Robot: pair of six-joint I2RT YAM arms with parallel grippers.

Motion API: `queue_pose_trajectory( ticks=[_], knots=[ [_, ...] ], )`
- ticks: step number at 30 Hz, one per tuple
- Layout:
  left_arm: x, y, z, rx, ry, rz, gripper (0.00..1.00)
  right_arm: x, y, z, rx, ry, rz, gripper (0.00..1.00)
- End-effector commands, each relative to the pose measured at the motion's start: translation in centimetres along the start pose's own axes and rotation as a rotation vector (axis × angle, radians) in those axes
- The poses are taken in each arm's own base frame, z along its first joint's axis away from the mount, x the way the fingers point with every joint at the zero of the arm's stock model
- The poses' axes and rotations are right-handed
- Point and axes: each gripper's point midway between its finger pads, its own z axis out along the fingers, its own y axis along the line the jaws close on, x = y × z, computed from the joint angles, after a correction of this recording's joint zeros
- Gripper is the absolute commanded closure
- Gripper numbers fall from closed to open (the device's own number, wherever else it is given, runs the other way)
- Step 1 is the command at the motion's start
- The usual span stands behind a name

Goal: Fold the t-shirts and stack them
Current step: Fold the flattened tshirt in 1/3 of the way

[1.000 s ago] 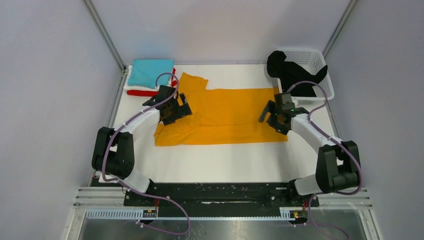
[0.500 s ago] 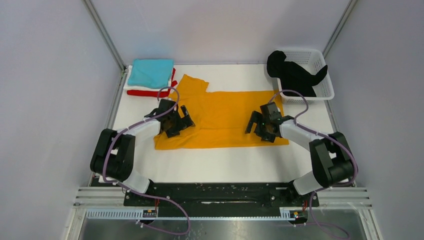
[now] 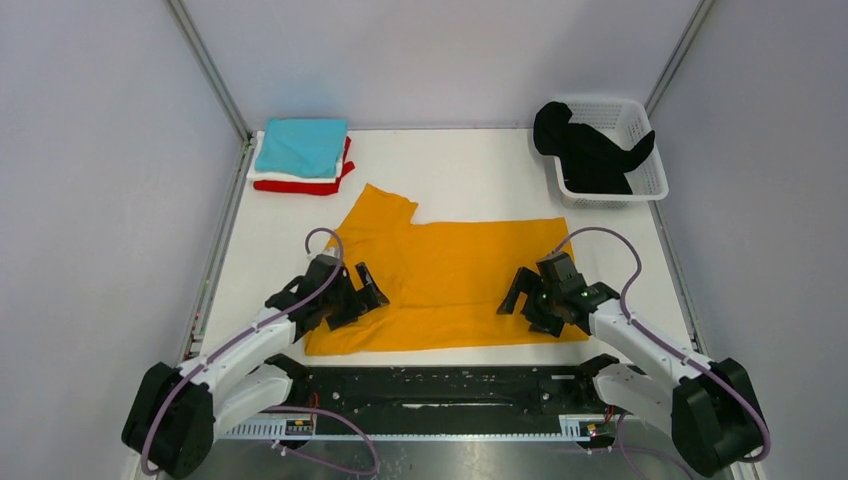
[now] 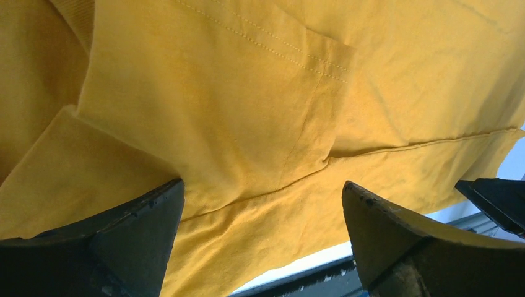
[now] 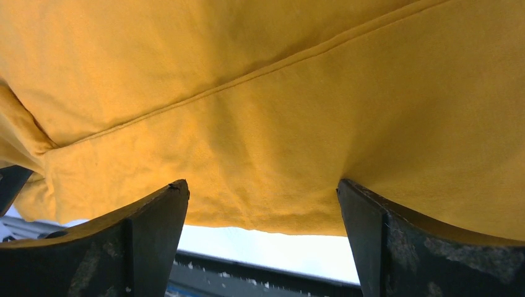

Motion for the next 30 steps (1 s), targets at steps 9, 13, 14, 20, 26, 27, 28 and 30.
queue_pose_trajectory(
  ticks=[9,13,14,20,26,27,28,30],
  knots=[
    [3.9,4.5,-2.0,-0.153,0.053,-0.053,0.01,6.8,-5.5,-1.9,0.160,0.173,0.091,0.00],
    [3.4,4.4,-1.9,-0.157,0.029,-0.060,0.01,6.7,-4.8,-2.0,0.112,0.161,0.100,0.00],
    [2.8,4.2,-1.9,-0.163,0.003,-0.058,0.01,6.6,-4.7,-2.1,0.107,0.153,0.094,0.00],
    [-2.3,-0.5,-4.3,-0.083,-0.137,0.007,0.01,2.0,-1.8,-4.3,0.028,-0.038,0.026,0.00],
    [-8.7,-4.9,-7.0,-0.075,-0.309,0.079,0.01,-4.4,1.6,-7.8,-0.007,-0.286,-0.047,0.00],
    [-9.9,-5.2,-7.1,-0.102,-0.335,0.091,0.01,-5.2,1.4,-8.1,0.016,-0.324,-0.039,0.01],
    [-11.0,-5.3,-6.8,-0.135,-0.348,0.097,0.01,-6.0,1.5,-8.2,0.026,-0.357,-0.034,0.01],
    [-13.5,-6.1,-6.2,-0.171,-0.342,0.100,0.01,-7.0,1.7,-8.5,0.036,-0.400,-0.038,0.01]
  ],
)
